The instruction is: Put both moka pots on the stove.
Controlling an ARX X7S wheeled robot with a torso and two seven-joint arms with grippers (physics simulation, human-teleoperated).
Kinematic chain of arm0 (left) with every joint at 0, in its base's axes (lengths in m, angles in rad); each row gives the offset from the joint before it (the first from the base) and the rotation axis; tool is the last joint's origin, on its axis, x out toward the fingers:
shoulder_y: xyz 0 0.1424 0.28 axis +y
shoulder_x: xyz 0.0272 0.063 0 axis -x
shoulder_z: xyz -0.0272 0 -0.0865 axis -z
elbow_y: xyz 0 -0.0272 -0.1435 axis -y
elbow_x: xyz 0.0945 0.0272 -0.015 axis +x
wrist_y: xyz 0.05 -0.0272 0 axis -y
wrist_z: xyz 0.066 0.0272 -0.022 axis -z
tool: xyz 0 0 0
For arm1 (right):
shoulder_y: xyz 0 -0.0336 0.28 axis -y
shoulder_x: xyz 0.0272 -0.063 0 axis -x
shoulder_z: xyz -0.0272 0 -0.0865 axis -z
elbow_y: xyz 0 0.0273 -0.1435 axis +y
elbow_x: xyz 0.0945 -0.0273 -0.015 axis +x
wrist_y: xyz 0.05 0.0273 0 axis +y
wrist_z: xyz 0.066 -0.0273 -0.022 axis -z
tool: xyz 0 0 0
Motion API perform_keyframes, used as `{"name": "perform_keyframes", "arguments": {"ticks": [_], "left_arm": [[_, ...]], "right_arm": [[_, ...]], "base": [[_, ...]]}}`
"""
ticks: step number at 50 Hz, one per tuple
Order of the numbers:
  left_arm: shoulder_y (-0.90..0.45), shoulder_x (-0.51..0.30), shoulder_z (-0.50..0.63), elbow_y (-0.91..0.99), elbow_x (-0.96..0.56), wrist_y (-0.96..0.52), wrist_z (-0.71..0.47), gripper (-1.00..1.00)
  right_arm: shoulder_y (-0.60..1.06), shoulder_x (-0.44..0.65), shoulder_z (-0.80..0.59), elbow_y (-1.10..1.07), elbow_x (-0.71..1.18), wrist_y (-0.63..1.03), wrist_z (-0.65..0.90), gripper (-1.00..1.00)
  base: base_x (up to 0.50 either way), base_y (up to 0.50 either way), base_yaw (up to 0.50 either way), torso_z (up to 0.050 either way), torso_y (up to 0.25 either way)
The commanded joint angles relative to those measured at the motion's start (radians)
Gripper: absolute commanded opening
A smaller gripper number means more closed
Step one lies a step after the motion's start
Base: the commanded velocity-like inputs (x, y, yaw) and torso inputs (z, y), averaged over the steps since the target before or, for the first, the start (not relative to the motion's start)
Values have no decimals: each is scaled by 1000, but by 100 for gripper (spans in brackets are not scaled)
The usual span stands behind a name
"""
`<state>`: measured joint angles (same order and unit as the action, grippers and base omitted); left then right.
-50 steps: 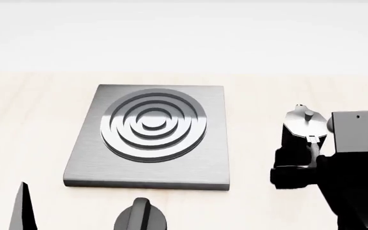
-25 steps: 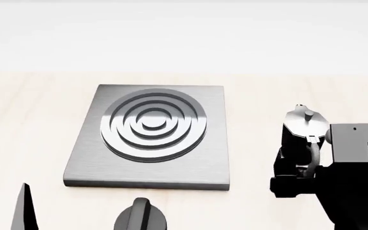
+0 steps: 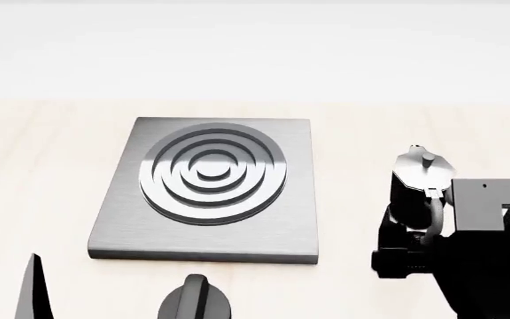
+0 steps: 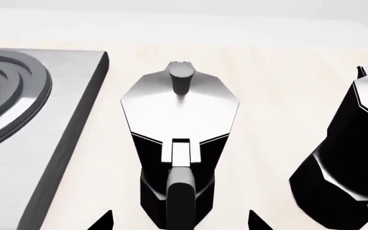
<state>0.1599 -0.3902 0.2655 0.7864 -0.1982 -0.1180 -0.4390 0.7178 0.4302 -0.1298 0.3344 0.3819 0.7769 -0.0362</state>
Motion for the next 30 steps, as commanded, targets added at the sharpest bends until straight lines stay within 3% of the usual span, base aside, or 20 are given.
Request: {"name": "perform_keyframes", "arguments": {"ticks": [1,4,5,21,30], "left_arm": [[0,-3,3,-1,-1,3,-4,100],[-1,-3,4,-5,-1,5,-4,100],[-1,-3,3,-5,-1,6,-5,100],[-3,-6,7,-15,-1,15,-7,100],[-4,-8,13,-12,0,10,-10,100]], "right_arm": [[13,-3,-6,21,-9,-19,3,100],[12,-3,-6,18,-10,-21,5,100],[10,-2,-6,14,-10,-22,6,-100],[4,-5,-15,7,-15,-25,14,-100],[3,4,1,-152,2,16,52,-100]], "base": [[0,0,0,0,0],[0,0,0,0,0],[0,0,0,0,0],[0,0,0,0,0],[0,0,0,0,0]]}}
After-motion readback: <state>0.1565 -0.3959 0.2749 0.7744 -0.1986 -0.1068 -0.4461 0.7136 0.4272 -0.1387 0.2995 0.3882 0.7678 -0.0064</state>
